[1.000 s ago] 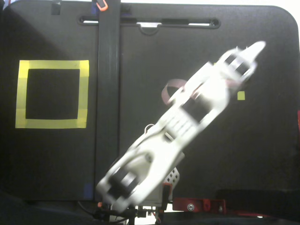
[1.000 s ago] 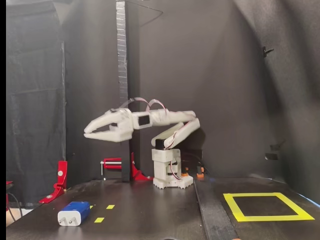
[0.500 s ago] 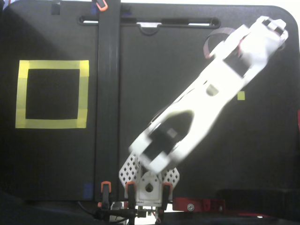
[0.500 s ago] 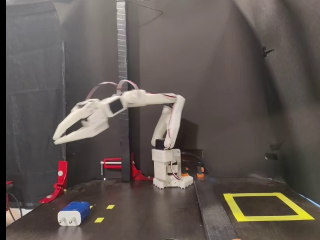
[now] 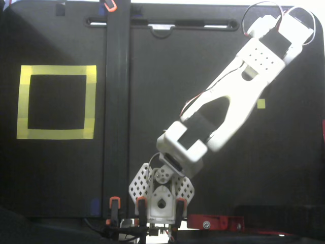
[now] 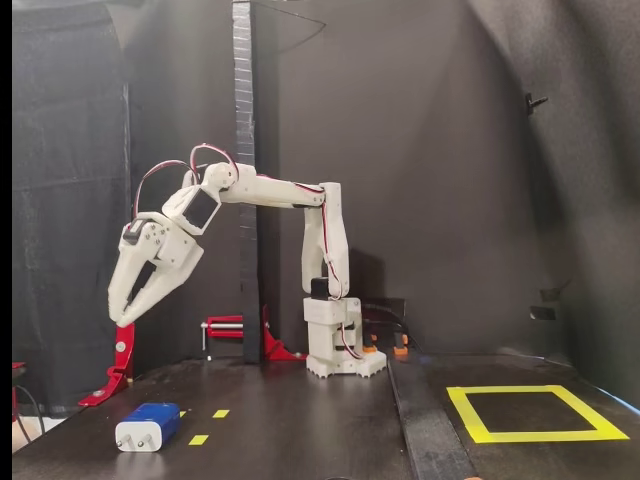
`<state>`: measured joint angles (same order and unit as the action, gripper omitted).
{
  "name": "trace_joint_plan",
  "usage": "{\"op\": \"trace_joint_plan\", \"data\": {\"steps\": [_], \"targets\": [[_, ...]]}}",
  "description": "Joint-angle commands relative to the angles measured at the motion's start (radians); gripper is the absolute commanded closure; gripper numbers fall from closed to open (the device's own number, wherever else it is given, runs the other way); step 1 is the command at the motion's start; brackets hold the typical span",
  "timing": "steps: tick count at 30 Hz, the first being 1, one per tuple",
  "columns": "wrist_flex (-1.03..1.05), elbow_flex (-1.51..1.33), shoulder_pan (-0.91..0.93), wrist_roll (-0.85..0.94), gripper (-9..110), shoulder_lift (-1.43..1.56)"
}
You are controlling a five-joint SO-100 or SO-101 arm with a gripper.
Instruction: Grasp the block and place it in the designated area.
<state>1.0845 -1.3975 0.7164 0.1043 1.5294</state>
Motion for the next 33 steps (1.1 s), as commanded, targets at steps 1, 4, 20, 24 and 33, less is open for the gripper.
{"op": "trace_joint_plan", "data": {"steps": [1, 4, 20, 24, 33], "targets": [[0.078, 0.074, -0.006, 0.015, 102, -0.018], [0.126, 0.114, -0.005, 0.021, 102, -0.058], [0.310, 0.302, 0.000, 0.074, 102, -0.241], [0.311, 0.302, 0.002, 0.084, 102, -0.241], [0.288, 0.302, 0.003, 0.253, 102, -0.238]]}}
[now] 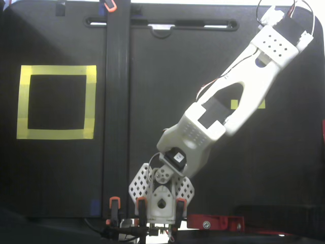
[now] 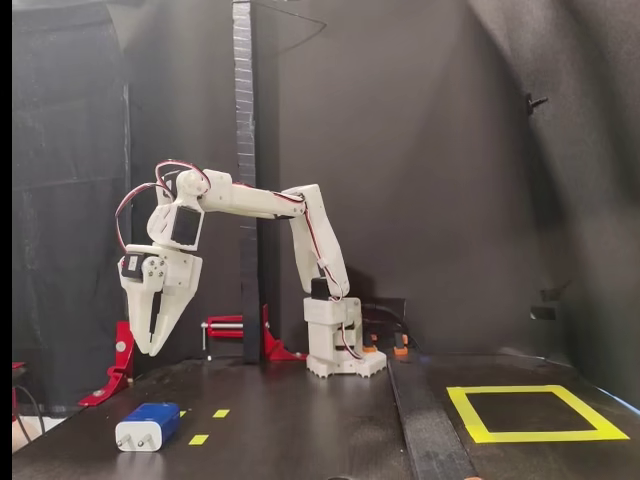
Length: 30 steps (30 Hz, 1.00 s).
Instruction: Grasp the block and place it in the designated area.
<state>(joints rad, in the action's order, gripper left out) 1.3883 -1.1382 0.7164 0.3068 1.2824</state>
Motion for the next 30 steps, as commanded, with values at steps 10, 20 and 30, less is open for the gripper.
{"op": "trace_joint_plan", "data": {"steps": [10, 20, 30], "targets": [[-0.098, 0.041, -0.003, 0.601, 102, 0.008], [-0.058, 0.041, -0.018, 1.160, 101, 0.005], [0.104, 0.040, -0.011, 1.740, 101, 0.002]]}}
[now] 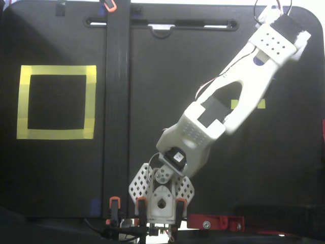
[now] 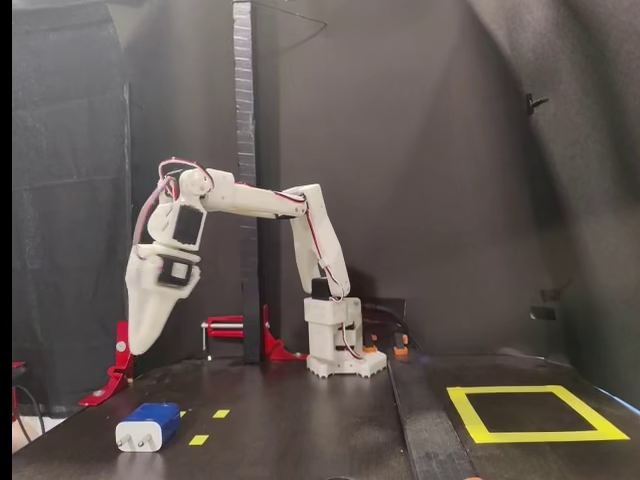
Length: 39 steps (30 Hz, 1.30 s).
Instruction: Grasp the block and place it in the designated area.
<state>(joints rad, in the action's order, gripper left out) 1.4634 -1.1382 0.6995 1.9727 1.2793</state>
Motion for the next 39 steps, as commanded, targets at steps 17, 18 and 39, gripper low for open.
{"op": "trace_joint_plan", "data": {"steps": [17, 18, 39], "targets": [[-0.025, 0.041, 0.005, 0.376, 101, 0.006], [-0.025, 0.041, 0.006, 0.376, 100, 0.008], [-0.084, 0.041, 0.038, 0.376, 65, -0.018]]}}
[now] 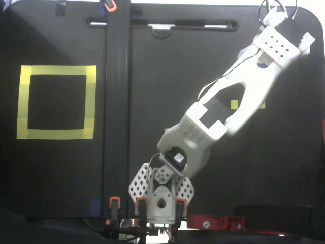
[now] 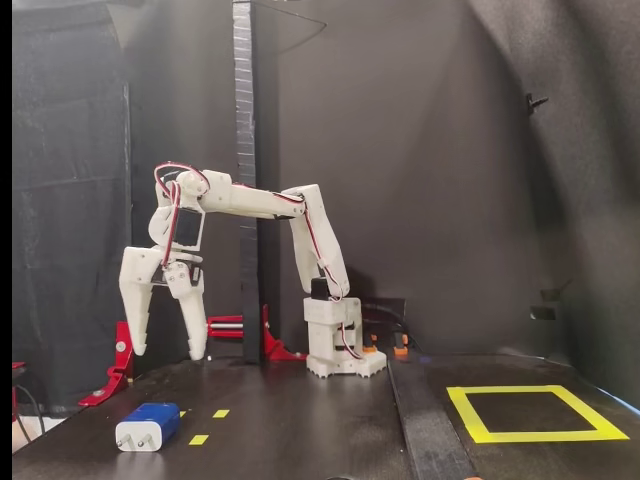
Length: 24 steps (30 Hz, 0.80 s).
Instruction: Grasp the block and place it in the designated area.
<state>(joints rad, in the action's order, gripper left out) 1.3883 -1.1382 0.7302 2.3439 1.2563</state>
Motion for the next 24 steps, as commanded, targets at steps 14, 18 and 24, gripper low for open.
{"op": "trace_joint_plan", "data": {"steps": [14, 18, 24], "targets": [[-0.040, 0.041, 0.026, 0.034, 65, -0.074], [-0.089, 0.041, 0.028, 0.037, 65, -0.127], [-0.147, 0.041, 0.037, 0.048, 65, -0.192]]}}
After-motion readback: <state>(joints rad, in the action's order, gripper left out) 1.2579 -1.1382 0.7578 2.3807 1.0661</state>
